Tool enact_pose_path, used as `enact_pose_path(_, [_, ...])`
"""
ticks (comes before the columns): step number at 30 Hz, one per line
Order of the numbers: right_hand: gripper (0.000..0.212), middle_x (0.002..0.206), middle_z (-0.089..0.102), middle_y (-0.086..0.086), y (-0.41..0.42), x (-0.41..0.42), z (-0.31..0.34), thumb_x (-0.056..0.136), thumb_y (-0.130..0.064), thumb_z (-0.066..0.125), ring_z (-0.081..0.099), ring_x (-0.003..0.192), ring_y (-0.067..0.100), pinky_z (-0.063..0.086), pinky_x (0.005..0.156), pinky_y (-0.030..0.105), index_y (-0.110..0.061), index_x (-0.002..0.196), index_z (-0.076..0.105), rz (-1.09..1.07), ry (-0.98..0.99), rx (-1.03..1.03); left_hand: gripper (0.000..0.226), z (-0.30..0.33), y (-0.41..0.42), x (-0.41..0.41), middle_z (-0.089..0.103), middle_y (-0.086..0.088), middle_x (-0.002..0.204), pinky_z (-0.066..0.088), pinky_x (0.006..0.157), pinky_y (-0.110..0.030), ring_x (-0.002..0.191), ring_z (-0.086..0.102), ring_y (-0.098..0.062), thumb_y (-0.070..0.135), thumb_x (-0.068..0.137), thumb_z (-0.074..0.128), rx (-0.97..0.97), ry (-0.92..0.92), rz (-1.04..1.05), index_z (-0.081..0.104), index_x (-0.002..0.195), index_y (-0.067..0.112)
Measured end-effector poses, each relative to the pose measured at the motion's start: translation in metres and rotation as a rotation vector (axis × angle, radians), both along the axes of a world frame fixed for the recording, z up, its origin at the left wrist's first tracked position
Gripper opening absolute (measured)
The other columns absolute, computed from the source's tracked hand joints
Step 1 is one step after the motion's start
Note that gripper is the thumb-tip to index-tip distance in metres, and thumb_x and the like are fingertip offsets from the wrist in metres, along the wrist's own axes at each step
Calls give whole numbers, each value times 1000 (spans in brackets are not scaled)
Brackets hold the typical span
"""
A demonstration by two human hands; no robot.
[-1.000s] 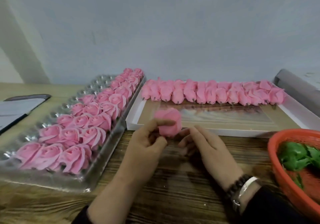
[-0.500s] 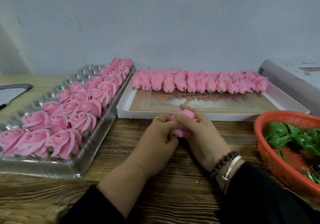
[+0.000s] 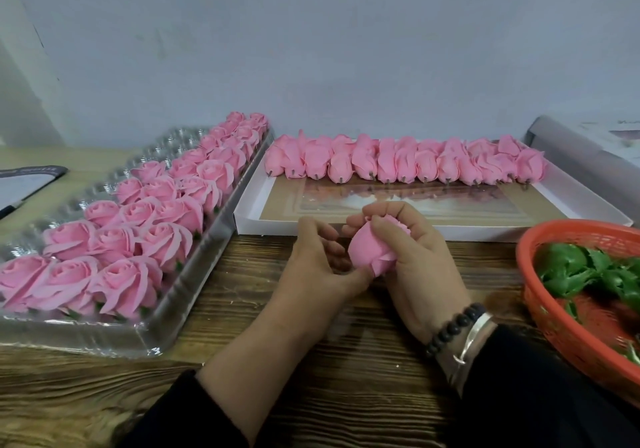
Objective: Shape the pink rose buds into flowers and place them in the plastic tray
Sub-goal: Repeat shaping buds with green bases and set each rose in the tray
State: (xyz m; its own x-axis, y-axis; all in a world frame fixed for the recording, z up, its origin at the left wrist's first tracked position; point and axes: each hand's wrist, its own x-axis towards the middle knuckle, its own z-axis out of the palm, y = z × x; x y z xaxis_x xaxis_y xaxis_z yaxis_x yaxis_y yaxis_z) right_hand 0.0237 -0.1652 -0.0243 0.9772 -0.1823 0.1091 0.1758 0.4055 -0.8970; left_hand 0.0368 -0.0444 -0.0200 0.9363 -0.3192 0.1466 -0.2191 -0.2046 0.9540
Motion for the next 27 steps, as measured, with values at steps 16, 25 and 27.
enact_pose_path(16, [25, 94, 73, 4, 12, -10, 6, 91, -3, 48, 66, 81, 12, 51, 64, 33, -19, 85, 66, 137, -118, -234, 47, 4, 0, -1, 66, 1, 81, 48, 55, -15, 62, 60, 1, -5, 74, 67, -42, 126, -273, 50, 115, 9])
enact_pose_path(25, [25, 98, 72, 4, 11, -11, 8, 92, -3, 46, 65, 73, 13, 54, 52, 24, -16, 85, 66, 174, -77, -206, 30, 4, 6, 3, 63, 10, 64, 41, 50, -10, 56, 56, 3, 1, 75, 67, -87, 193, -370, 62, 102, 11])
enact_pose_path(27, [23, 99, 71, 5, 13, -10, 7, 93, -7, 47, 63, 61, 16, 51, 43, 27, -17, 84, 66, 218, -65, -205, 19, 3, 8, 4, 56, 6, 56, 38, 45, -15, 51, 49, -3, 7, 69, 68, -128, 240, -382, 67, 85, 18])
